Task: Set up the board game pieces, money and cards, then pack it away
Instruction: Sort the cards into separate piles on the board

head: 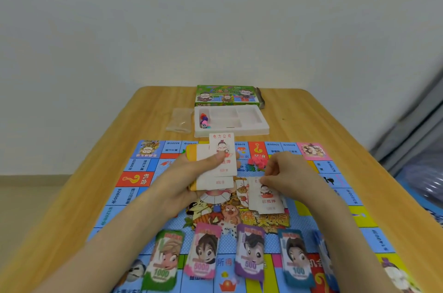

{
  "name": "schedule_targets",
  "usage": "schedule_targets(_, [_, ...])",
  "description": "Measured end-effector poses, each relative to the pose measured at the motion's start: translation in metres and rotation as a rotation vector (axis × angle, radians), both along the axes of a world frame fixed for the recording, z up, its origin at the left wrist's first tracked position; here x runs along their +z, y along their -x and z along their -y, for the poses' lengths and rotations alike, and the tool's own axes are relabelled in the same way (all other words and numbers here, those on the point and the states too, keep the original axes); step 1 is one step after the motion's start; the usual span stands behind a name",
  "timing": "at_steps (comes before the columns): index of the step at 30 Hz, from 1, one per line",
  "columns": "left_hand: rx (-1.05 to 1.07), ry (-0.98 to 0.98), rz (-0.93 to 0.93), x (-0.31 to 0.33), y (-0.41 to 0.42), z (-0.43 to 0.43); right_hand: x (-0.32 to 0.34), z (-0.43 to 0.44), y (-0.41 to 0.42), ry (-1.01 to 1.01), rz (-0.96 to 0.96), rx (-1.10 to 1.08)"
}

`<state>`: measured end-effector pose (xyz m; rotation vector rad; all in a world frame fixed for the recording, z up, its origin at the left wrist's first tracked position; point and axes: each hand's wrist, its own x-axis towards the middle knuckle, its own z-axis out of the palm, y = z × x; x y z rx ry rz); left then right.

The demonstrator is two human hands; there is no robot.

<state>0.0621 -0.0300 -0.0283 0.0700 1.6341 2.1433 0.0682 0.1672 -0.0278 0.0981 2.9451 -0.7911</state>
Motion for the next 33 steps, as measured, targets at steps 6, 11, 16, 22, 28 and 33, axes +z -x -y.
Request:
schedule_targets(6, [0.006, 0.000, 0.008, 0.001, -0.001, -0.001, -0.004, 0.000, 0.002, -0.057, -0.045, 0.016])
schedule_targets(11, [0.029, 0.001, 0.042, 0.001, 0.000, -0.002, 0.007, 0.007, 0.001, 0.424, -0.317, -0.011])
schedule_targets(16, [0.023, 0.010, 0.030, 0.002, -0.003, -0.004, 0.015, 0.024, -0.009, 0.707, -0.262, 0.225])
schedule_targets(22, [0.011, -0.013, 0.076, 0.003, -0.004, -0.007, 0.006, 0.030, -0.007, 0.545, -0.417, 0.288])
schedule_targets(28, [-0.021, -0.187, 0.176, 0.007, -0.007, -0.007, 0.005, 0.027, -0.006, 0.512, -0.510, 0.200])
schedule_targets(33, [-0.052, -0.178, 0.166, 0.006, -0.007, -0.007, 0.005, 0.026, -0.004, 0.514, -0.566, 0.198])
